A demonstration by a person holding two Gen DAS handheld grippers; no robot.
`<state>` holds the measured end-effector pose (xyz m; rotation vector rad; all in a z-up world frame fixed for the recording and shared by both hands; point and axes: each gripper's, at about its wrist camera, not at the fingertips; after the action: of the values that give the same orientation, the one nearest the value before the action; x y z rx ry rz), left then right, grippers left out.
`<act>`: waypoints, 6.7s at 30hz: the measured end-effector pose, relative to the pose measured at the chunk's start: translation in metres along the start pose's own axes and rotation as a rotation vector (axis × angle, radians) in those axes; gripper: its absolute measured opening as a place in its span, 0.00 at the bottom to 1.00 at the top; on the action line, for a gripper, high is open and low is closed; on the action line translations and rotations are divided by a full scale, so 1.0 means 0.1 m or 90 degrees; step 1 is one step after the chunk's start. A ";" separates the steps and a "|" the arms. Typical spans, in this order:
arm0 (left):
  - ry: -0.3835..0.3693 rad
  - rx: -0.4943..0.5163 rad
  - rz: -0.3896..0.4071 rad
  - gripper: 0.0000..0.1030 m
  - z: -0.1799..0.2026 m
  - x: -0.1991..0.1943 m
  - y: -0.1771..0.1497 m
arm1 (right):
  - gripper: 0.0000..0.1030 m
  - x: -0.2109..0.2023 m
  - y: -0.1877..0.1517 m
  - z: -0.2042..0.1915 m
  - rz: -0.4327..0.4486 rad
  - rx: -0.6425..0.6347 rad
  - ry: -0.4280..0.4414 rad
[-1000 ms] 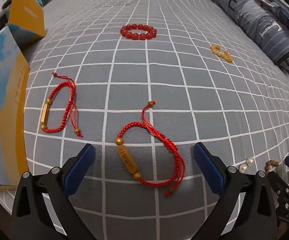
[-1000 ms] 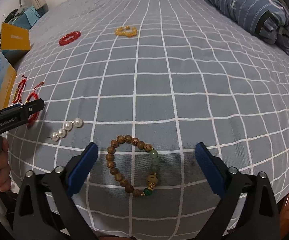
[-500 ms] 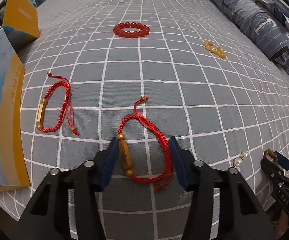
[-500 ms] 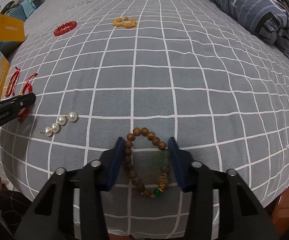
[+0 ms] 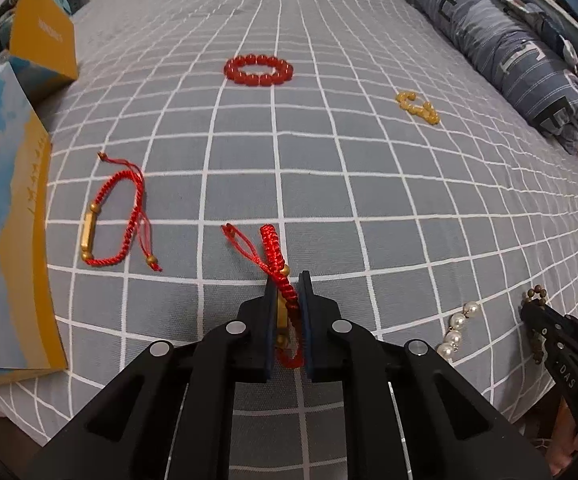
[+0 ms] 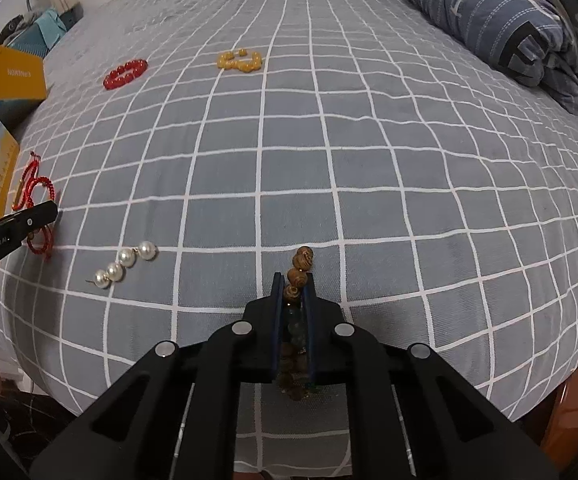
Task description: Organize jewelry
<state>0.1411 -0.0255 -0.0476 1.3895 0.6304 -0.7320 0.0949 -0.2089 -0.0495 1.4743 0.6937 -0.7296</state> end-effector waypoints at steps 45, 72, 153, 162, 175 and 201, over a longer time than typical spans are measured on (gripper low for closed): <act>-0.009 0.030 0.154 0.09 -0.02 -0.91 0.21 | 0.07 -0.76 0.36 -0.37 0.214 -0.011 0.008; 0.072 -0.013 0.241 0.09 -0.83 -1.67 0.44 | 0.07 -1.01 0.87 -1.38 0.253 -0.048 0.089; 0.300 -0.207 0.208 0.88 -3.42 -2.11 -0.32 | 0.67 -0.88 0.47 -4.57 0.189 -0.222 0.275; 0.277 -0.193 0.234 0.94 -3.17 -2.18 -0.22 | 0.89 -1.04 0.65 -4.13 0.229 -0.166 0.250; 0.240 -0.145 0.253 0.94 -2.58 -2.23 0.04 | 0.93 -1.22 0.75 -3.40 0.264 -0.144 0.194; 0.102 -0.039 0.263 0.94 -1.11 -1.87 0.33 | 0.93 -1.16 0.74 -1.78 0.241 -0.058 0.059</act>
<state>0.0511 0.1021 0.1074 1.4697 0.4636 -0.2719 0.0870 -0.0319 0.0893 1.5058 0.4902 -0.3374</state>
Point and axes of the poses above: each gripper's, at about its wrist camera, not at the fingertips, and x roughly the way its jaws point, z to its right, y to its top, and after that the axes turned 13 degrees about z, right-handed
